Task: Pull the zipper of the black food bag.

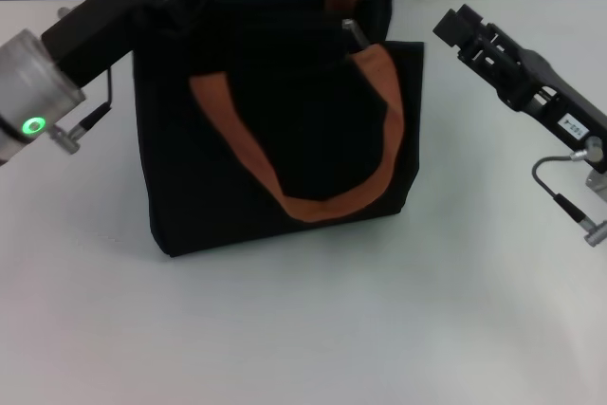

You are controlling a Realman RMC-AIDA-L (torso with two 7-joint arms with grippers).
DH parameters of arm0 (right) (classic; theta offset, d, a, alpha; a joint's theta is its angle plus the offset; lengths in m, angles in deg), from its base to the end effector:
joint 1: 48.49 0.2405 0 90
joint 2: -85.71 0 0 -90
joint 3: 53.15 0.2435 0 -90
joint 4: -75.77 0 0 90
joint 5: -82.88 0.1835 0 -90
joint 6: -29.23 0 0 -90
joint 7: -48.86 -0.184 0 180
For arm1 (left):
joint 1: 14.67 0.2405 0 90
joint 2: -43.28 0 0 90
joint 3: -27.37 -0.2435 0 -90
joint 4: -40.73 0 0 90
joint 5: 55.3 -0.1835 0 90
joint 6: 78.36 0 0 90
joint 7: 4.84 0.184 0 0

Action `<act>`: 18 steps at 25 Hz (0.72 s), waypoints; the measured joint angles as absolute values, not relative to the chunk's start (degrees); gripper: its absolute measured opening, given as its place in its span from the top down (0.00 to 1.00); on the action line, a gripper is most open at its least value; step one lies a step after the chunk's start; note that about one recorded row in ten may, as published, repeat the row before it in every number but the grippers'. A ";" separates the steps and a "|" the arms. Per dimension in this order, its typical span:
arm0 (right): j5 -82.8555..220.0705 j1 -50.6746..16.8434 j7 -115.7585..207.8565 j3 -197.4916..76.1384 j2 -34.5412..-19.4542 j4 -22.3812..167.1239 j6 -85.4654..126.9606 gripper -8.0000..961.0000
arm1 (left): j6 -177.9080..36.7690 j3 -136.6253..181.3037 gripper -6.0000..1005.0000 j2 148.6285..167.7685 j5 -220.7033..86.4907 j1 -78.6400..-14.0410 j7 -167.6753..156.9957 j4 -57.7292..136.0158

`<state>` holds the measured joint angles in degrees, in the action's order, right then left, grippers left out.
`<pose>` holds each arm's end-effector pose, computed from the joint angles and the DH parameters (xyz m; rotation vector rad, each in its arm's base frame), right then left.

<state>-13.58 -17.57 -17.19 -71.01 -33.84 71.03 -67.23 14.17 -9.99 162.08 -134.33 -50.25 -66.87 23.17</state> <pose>0.1899 0.3128 -0.0147 -2.1063 0.8952 1.5757 -0.1552 0.3518 0.0118 -2.2249 -0.4646 -1.4378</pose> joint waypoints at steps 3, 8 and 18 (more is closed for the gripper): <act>-13.90 -18.58 -7.35 -71.56 -33.90 71.83 -72.80 0.25 | 18.16 -9.32 0.93 161.92 -133.57 -47.96 -67.77 22.48; -14.74 -19.31 -3.81 -72.88 -33.67 72.32 -73.70 0.23 | 23.11 -8.81 0.77 161.86 -131.56 -43.37 -67.36 21.15; -14.89 -18.56 1.40 -83.78 -33.67 68.77 -76.67 0.19 | 34.93 -19.23 0.31 161.57 -135.95 -33.36 -60.85 11.36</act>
